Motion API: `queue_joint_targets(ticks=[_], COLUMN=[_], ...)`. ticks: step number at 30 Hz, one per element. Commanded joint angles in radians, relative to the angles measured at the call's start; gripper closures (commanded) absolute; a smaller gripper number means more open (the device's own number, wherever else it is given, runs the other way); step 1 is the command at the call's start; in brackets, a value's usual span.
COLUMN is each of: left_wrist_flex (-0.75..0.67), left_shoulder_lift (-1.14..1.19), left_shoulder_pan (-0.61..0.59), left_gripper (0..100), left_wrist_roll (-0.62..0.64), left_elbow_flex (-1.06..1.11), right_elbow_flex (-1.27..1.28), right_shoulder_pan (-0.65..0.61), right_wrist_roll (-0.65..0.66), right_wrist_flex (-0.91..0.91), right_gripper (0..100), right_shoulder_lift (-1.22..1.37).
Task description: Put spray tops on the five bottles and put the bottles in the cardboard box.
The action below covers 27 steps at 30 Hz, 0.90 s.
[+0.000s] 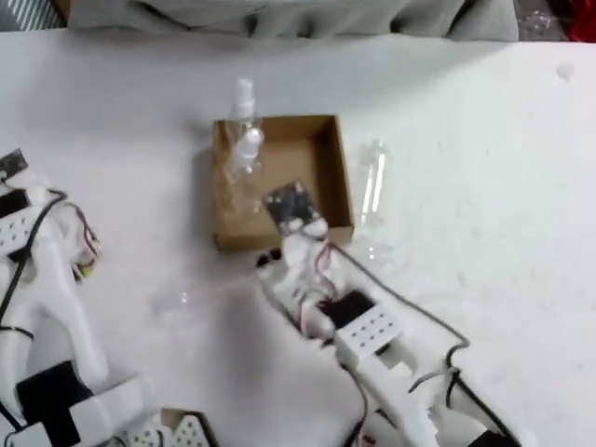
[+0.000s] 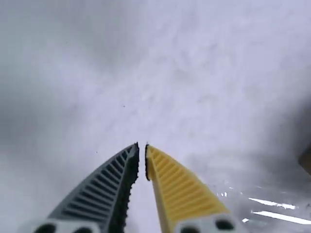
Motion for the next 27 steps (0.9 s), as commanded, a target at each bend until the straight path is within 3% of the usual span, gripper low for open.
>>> queue_joint_targets(ticks=[1, 11, 24, 27], left_wrist_flex=[0.015, 0.017, 0.012, 0.021], left_shoulder_lift=[0.002, -0.004, -0.004, -0.004], left_shoulder_pan=[0.002, 0.001, 0.004, 0.005], left_gripper=[98, 98, 98, 98], left_wrist_roll=[0.012, 0.012, 0.017, 0.015], left_elbow_flex=[-0.048, -0.049, -0.057, -0.057], right_elbow_flex=[-0.002, -0.132, -0.130, -0.130], right_shoulder_pan=[-0.044, -0.058, -0.358, -0.357], right_wrist_roll=[-0.003, -0.005, -0.002, -0.002], right_wrist_flex=[-0.065, -0.021, 0.269, 0.321], right_gripper=[98.2, 98.2, 98.2, 98.1], right_shoulder_lift=[0.019, 0.257, 0.079, 0.019])
